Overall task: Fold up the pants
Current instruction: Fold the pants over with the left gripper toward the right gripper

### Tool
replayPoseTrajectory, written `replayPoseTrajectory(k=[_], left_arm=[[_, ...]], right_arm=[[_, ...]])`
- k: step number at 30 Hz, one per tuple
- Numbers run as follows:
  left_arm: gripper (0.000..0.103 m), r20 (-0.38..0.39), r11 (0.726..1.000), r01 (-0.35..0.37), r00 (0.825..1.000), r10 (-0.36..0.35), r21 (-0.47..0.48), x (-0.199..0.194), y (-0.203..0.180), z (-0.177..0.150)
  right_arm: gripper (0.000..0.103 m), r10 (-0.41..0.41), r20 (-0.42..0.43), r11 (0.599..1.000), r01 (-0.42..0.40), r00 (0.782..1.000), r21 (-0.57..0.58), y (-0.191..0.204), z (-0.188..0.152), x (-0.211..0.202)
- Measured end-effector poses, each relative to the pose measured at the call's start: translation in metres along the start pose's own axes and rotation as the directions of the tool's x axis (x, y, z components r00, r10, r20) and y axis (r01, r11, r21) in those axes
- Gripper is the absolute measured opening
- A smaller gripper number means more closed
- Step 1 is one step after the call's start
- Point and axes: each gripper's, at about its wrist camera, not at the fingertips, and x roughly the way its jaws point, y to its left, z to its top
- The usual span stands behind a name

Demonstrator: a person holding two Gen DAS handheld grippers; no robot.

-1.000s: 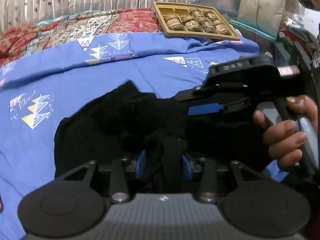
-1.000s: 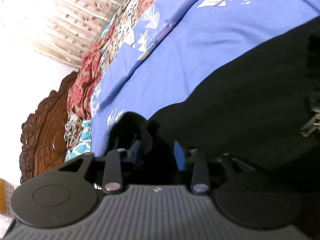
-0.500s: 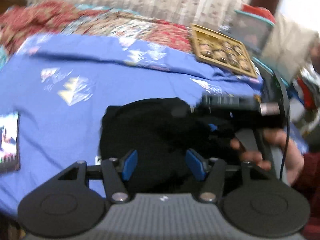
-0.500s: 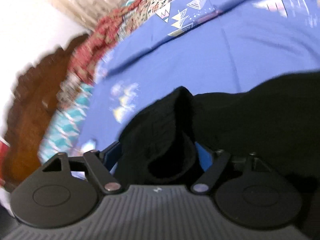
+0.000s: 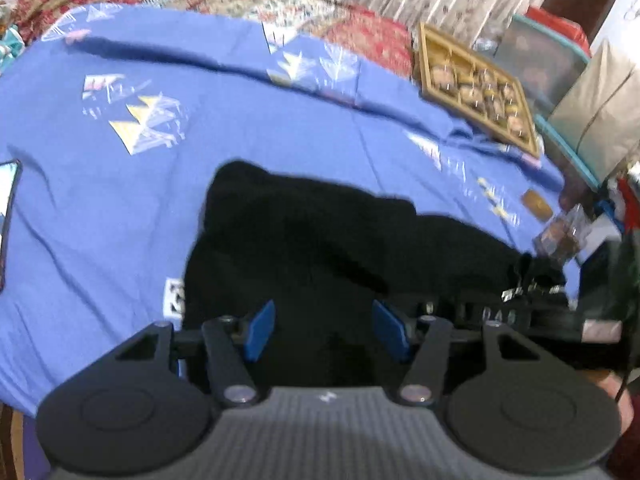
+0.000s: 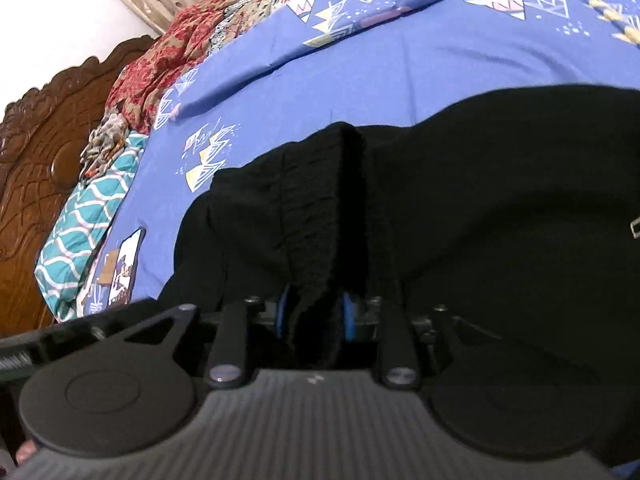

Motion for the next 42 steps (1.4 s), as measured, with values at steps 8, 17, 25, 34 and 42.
replayPoseTrajectory(k=[8,17,25,34,42], left_arm=[[0.058,-0.054,0.999,-0.037,0.998,0.037,-0.011,0.007,-0.003,-0.008],[0.065,-0.064,0.999,-0.049,0.997,0.050,0.006,0.010,-0.010,-0.007],[0.065,-0.035,1.000,-0.021,0.999,0.022,0.013,0.004,-0.011,0.003],[0.062,0.026,0.997,0.060,0.998,-0.061,0.044,0.031,-0.048,0.053],[0.061,-0.137,0.954,0.049,0.991,-0.009,0.294,0.099,-0.108,0.014]], right_arm=[[0.038,0.009,0.009,1.000,-0.008,1.000,-0.030,0.003,-0.002,0.001],[0.043,0.041,0.014,0.999,-0.041,0.999,-0.015,-0.006,-0.003,-0.008],[0.062,-0.028,0.231,0.998,0.039,0.973,-0.043,-0.027,-0.009,-0.073],[0.038,-0.265,0.458,0.964,0.238,0.849,0.116,-0.088,-0.018,-0.155],[0.038,-0.361,0.442,0.932,0.294,0.822,0.214,-0.129,0.001,-0.150]])
